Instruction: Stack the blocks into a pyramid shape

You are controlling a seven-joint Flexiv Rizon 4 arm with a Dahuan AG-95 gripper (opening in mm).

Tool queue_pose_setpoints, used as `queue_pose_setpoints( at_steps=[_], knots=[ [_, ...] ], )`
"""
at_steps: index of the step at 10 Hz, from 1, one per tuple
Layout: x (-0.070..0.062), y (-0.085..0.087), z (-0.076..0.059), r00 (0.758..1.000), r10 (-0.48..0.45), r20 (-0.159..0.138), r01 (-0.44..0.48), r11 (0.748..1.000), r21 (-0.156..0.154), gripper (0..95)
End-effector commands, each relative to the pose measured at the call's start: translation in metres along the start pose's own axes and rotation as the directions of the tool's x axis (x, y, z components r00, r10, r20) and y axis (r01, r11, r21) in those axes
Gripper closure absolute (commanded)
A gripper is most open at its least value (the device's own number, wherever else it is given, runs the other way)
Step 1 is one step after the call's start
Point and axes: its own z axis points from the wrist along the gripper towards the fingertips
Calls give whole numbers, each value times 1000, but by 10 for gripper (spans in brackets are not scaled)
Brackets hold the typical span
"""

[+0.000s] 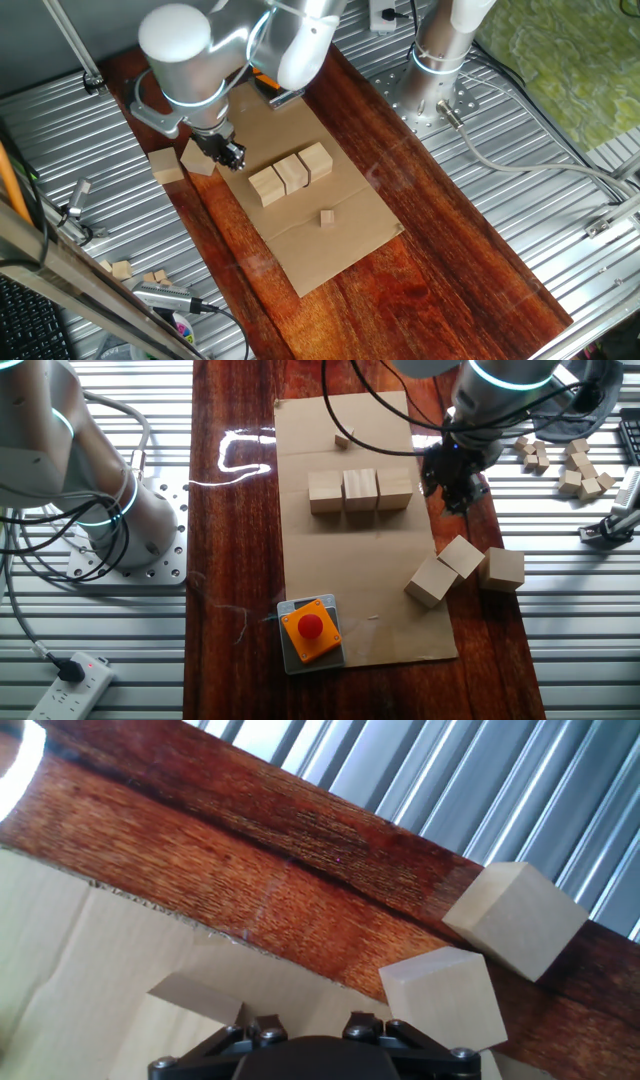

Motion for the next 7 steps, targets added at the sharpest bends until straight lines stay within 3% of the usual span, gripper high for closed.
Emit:
queue_pose_setpoints(
  at_steps=[1,5,6,7],
  knots=[
    [-1,-1,1,1000,-5,-1,5,1000,10,570],
    [-1,-1,1,1000,-6,-16,6,1000,15,570],
    [-1,-1,1,1000,-4,-13,4,1000,12,760],
    [4,-17,0,999,-35,-8,35,999,7,570]
  ],
)
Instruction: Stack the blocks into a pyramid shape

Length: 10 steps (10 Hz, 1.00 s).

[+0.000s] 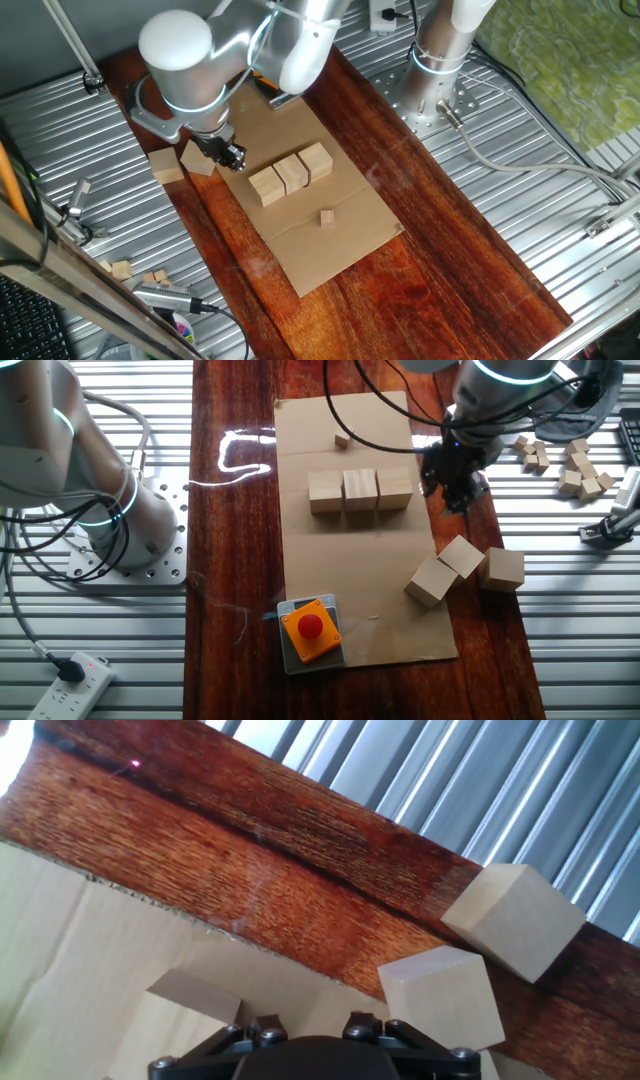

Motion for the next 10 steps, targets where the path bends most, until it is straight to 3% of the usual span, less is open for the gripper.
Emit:
queue_pose_setpoints(
  at_steps=[1,4,8,9,10],
  knots=[
    [10,-31,1,999,-45,15,45,999,-13,570],
    [20,-71,12,997,-79,26,80,996,-28,570],
    [47,-98,31,988,-150,47,152,987,-45,570],
    [51,-97,33,985,-163,51,166,985,-51,380],
    [55,-96,36,984,-169,53,172,983,-61,380]
  ],
)
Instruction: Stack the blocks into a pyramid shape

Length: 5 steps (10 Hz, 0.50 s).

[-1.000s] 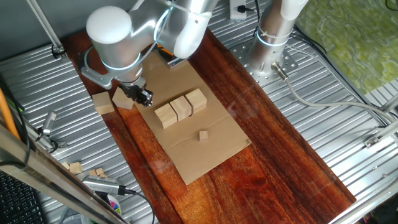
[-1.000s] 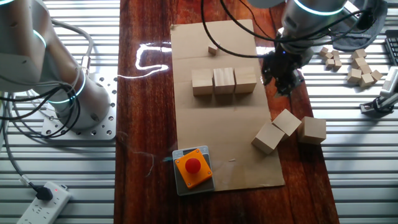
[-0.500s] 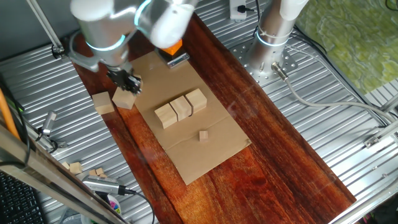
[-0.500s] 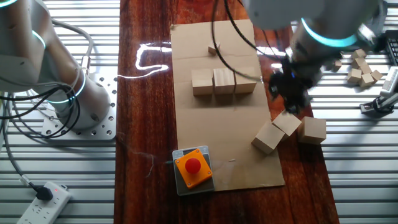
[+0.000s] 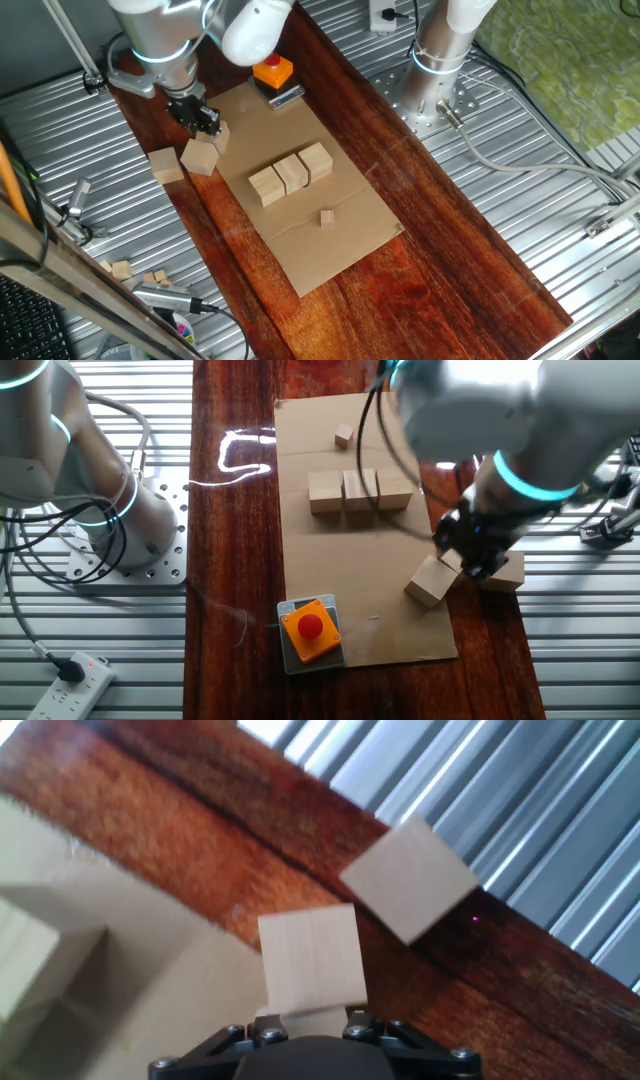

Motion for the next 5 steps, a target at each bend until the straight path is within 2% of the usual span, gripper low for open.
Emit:
queue_pose_setpoints(
  at_steps=[1,2,5],
  knots=[
    [6,2,6,1000,-17,-2,17,1000,-19,380],
    [7,2,6,1000,-21,-3,21,1000,-20,190],
    [11,5,11,999,-38,-4,38,999,-18,190]
  ],
)
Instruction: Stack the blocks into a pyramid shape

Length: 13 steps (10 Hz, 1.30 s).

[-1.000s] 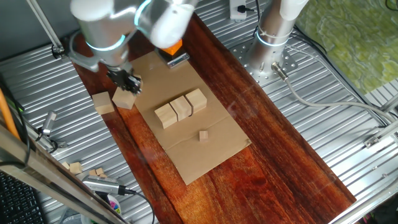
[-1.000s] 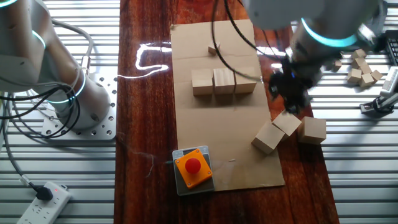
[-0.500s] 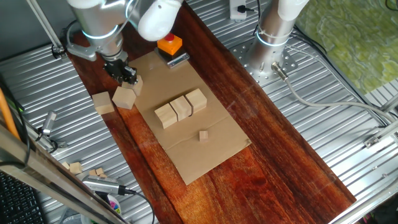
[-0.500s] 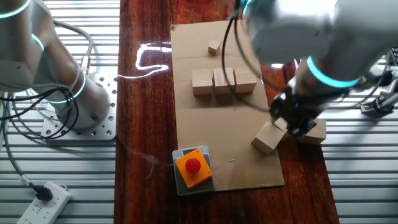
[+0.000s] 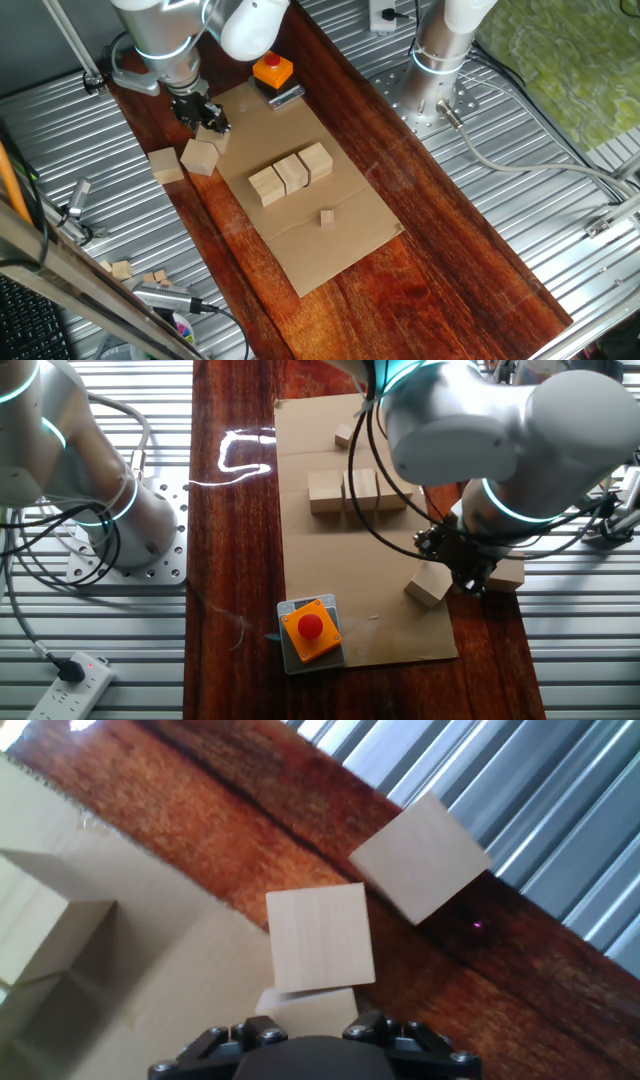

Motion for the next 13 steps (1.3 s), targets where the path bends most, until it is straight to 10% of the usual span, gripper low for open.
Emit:
queue_pose_setpoints(
  at_steps=[1,5,6,13],
  knots=[
    [2,1,3,1000,-5,-2,5,1000,5,190],
    [4,-4,16,1000,1,4,-1,1000,11,190],
    [4,-5,17,996,84,4,-84,996,13,950],
    [8,-3,18,987,158,-25,-158,987,-2,950]
  ],
)
